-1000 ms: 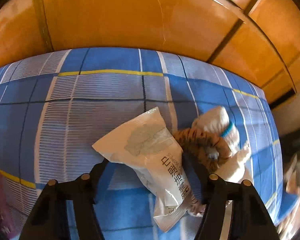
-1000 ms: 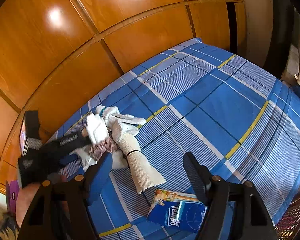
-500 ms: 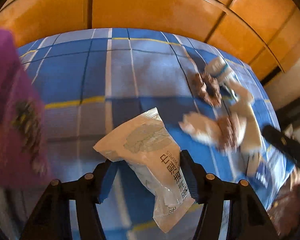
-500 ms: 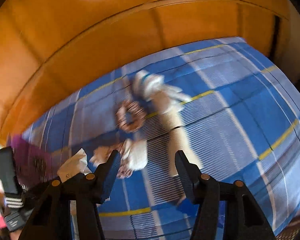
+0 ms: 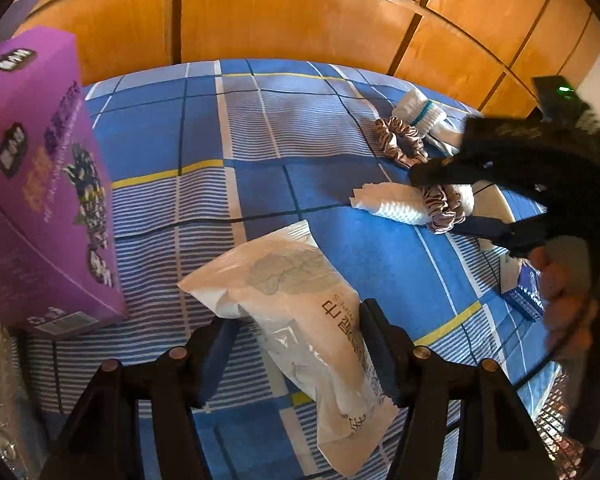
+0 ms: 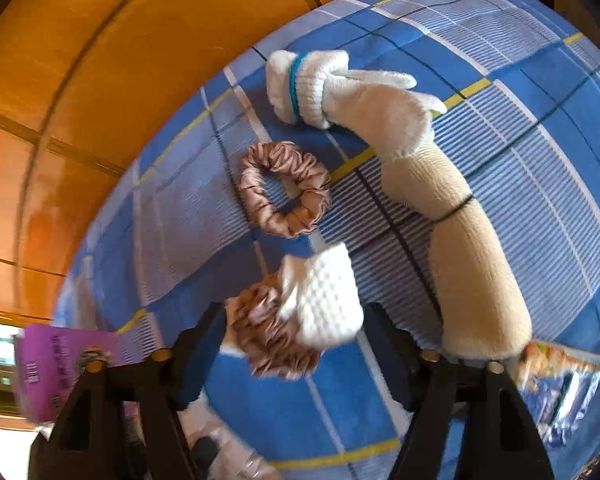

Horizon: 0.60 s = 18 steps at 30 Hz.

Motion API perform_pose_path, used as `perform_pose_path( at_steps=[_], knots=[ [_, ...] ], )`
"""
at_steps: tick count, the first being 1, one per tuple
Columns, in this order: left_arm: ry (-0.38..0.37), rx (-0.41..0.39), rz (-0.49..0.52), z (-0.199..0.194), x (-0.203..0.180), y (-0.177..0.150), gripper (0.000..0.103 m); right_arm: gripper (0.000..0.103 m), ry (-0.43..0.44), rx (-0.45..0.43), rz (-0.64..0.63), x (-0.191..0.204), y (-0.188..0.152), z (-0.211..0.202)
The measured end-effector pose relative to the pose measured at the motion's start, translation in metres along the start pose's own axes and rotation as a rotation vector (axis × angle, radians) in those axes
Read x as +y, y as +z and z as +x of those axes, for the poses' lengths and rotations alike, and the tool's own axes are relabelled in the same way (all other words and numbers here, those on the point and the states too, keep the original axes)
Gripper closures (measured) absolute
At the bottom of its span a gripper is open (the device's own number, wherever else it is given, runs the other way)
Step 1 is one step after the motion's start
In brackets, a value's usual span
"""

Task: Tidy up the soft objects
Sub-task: 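Carry the white wipes packet with the left tool into the gold tray and release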

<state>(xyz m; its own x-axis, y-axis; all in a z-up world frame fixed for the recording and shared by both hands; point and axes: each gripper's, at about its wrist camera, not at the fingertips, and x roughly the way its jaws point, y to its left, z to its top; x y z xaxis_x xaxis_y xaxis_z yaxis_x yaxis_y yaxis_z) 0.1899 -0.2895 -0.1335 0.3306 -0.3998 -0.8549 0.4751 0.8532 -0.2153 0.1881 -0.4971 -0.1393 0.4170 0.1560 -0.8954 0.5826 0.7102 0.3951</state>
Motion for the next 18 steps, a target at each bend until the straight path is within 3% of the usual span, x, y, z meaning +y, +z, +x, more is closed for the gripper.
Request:
perform_pose_path(
  at_steps=[1,4,8,18],
  knots=[
    [0.004,-0.006,0.010,0.000,-0.001,-0.001,0.039,0.061,-0.021,-0.012,-0.028,0.004,0.000,0.000],
    [0.009,-0.025,0.037,0.000,-0.005,-0.001,0.044,0.068,-0.019,-0.031,-0.037,0.004,-0.002,-0.002],
    [0.006,-0.013,0.051,-0.004,-0.009,0.004,0.054,0.068,-0.031,-0.011,-0.065,0.001,-0.001,-0.004],
    [-0.034,-0.100,0.039,-0.059,-0.020,0.057,0.055,0.067,-0.027,0.013,-0.089,-0.008,-0.003,-0.009]
  ],
)
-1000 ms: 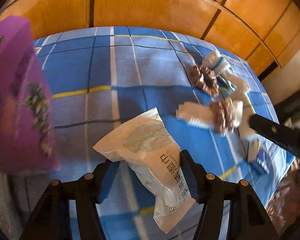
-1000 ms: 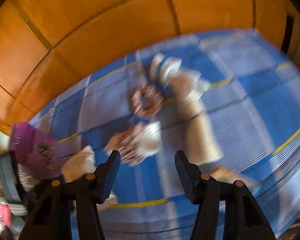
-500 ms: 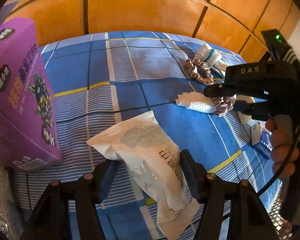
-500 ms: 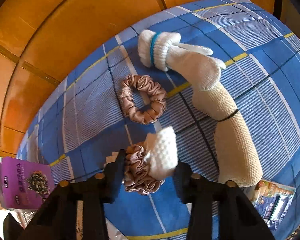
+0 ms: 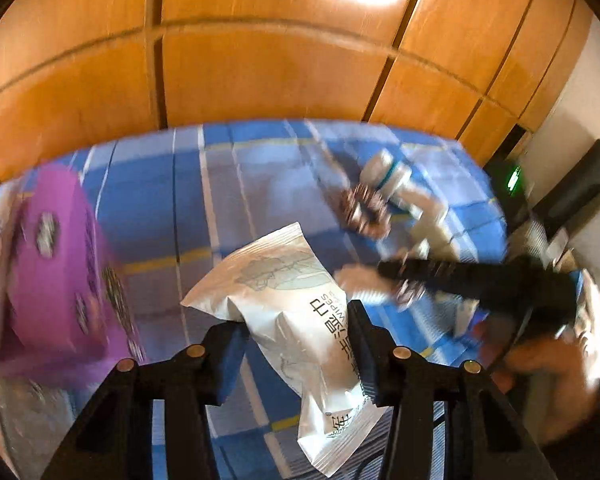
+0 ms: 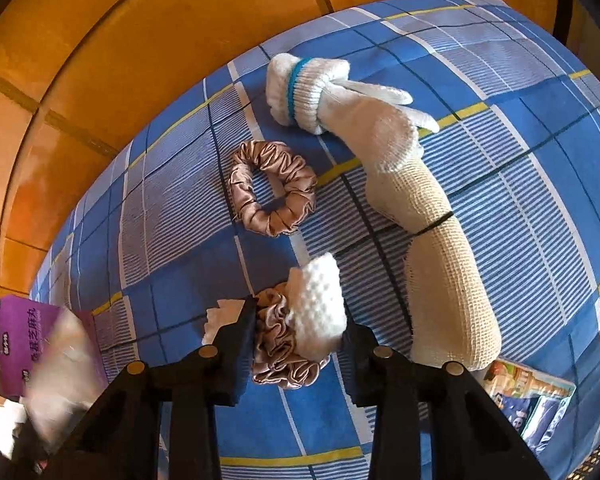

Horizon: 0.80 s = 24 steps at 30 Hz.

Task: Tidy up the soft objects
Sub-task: 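Carry the white wipes packet with the left tool into the gold tray and release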

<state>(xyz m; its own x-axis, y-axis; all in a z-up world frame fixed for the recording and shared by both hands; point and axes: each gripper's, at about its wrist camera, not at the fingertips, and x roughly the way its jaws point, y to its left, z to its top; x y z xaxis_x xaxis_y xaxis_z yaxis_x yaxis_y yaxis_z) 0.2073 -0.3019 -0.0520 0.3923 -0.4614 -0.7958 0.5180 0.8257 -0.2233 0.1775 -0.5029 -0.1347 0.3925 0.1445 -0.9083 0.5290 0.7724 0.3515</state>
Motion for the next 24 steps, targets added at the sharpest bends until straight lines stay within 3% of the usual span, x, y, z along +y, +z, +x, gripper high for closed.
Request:
perform_pose_path(
  at_steps=[6,10,13,18,24],
  knots=[
    [0.017,-0.075,-0.085,-0.031,0.021,0.074,0.055,0.067,-0.043,-0.014,-0.071,0.014,-0.001,0.007],
    [0.104,-0.165,-0.160,-0.062,0.064,0.124,0.055,0.066,-0.049,-0.019,-0.087,0.016,-0.001,0.010],
    [0.207,-0.235,-0.231,-0.089,0.116,0.139,0.054,0.066,-0.061,-0.023,-0.105,0.020,-0.001,0.013],
    [0.367,-0.270,-0.327,-0.124,0.199,0.113,0.054,0.066,-0.096,-0.030,-0.146,0.029,-0.002,0.017],
    [0.504,-0.264,-0.471,-0.163,0.287,0.026,0.054,0.066,-0.139,-0.050,-0.194,0.039,-0.004,0.021]
  ],
)
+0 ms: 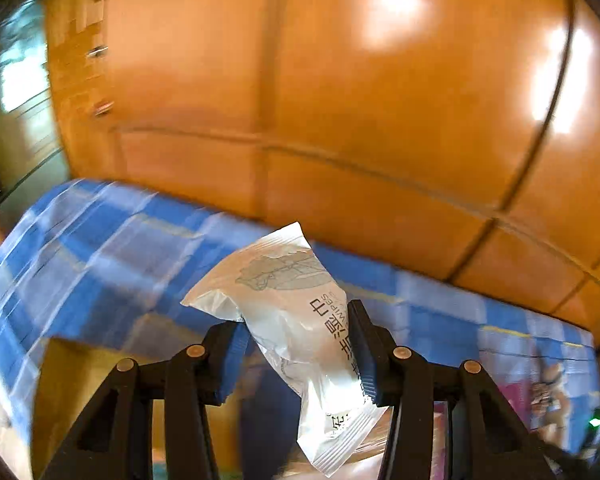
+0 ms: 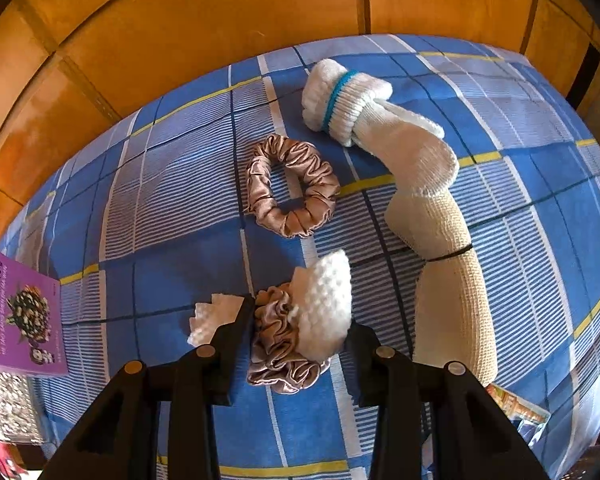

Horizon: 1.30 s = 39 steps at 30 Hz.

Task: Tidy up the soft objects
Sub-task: 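Carry the white wipes packet with the left tool into the gold tray and release, then carry the white waffle cloth and scrunchie with the right tool into the gold tray and release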

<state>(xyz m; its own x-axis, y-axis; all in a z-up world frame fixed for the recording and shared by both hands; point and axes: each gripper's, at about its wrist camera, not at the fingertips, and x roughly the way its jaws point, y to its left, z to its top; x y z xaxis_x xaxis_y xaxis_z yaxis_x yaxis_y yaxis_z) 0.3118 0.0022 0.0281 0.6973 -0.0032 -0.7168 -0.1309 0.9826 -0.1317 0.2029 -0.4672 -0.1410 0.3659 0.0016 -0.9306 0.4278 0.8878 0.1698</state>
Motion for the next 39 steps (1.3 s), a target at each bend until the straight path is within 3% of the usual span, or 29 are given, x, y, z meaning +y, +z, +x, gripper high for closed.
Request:
perform_pose_path(
  at_steps=[3,7,14,19,24,39],
  knots=[
    [0.049,-0.005,-0.091,-0.012,0.062,-0.028,0.054,0.066,-0.029,-0.017,-0.039,0.007,0.000,0.001],
    [0.111,-0.017,-0.149,-0.030,0.116,-0.070,0.054,0.066,-0.063,-0.037,-0.082,0.017,-0.001,0.003],
    [0.187,-0.003,-0.221,-0.055,0.182,-0.143,0.054,0.066,-0.113,-0.066,-0.138,0.033,-0.002,0.012],
    [0.234,0.008,-0.208,-0.061,0.199,-0.182,0.052,0.066,-0.128,-0.081,-0.150,0.030,-0.009,0.008],
    [0.262,-0.016,-0.196,-0.074,0.205,-0.202,0.047,0.066,-0.149,-0.092,-0.159,0.032,-0.012,0.007],
    [0.195,-0.145,-0.053,-0.127,0.174,-0.203,0.039,0.066,-0.210,-0.112,-0.170,0.039,-0.016,0.004]
  ],
)
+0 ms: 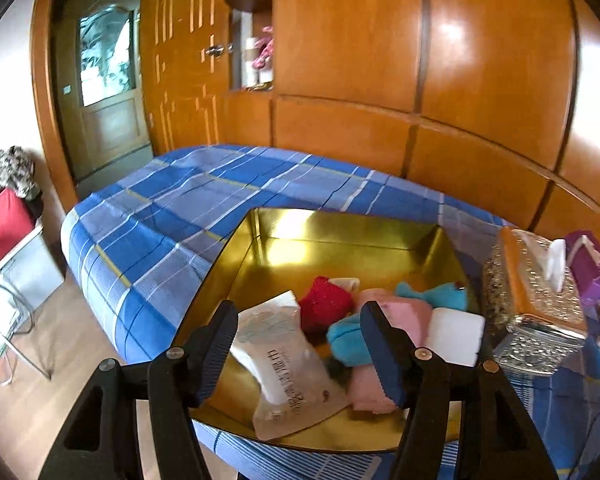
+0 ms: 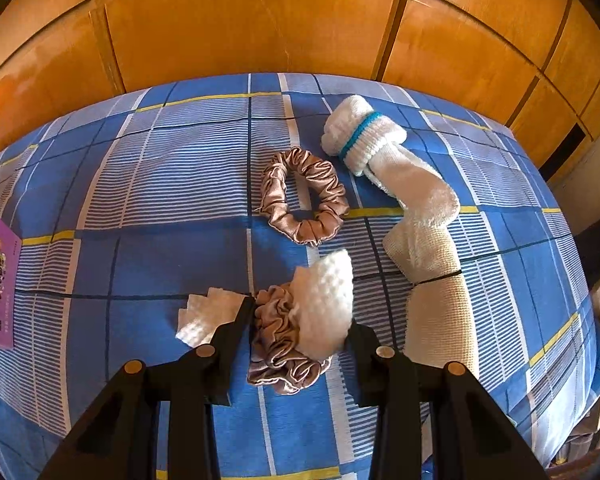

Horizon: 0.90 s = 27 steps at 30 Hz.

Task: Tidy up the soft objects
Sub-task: 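Carry the white waffle cloth and scrunchie with the right tool into the gold tray and release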

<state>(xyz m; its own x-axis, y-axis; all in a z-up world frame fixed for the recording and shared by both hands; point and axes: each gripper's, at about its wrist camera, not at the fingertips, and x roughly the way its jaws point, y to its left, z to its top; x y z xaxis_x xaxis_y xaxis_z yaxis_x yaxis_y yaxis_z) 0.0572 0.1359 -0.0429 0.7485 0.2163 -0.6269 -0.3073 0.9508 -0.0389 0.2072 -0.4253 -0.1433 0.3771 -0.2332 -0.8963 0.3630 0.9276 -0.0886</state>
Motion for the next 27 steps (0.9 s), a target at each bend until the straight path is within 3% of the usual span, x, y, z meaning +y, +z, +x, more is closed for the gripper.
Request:
perform_pose_path(
  at_steps=[14,27],
  knots=[
    [-0.061,-0.023,0.070,-0.016,-0.020,-0.005,0.039,0.067,-0.026,0.023,0.066,0.000,0.003,-0.002],
    [-0.090,-0.015,0.096,-0.018,-0.029,-0.010,0.039,0.069,0.021,-0.064,0.027,0.022,0.041,-0.044]
  ],
)
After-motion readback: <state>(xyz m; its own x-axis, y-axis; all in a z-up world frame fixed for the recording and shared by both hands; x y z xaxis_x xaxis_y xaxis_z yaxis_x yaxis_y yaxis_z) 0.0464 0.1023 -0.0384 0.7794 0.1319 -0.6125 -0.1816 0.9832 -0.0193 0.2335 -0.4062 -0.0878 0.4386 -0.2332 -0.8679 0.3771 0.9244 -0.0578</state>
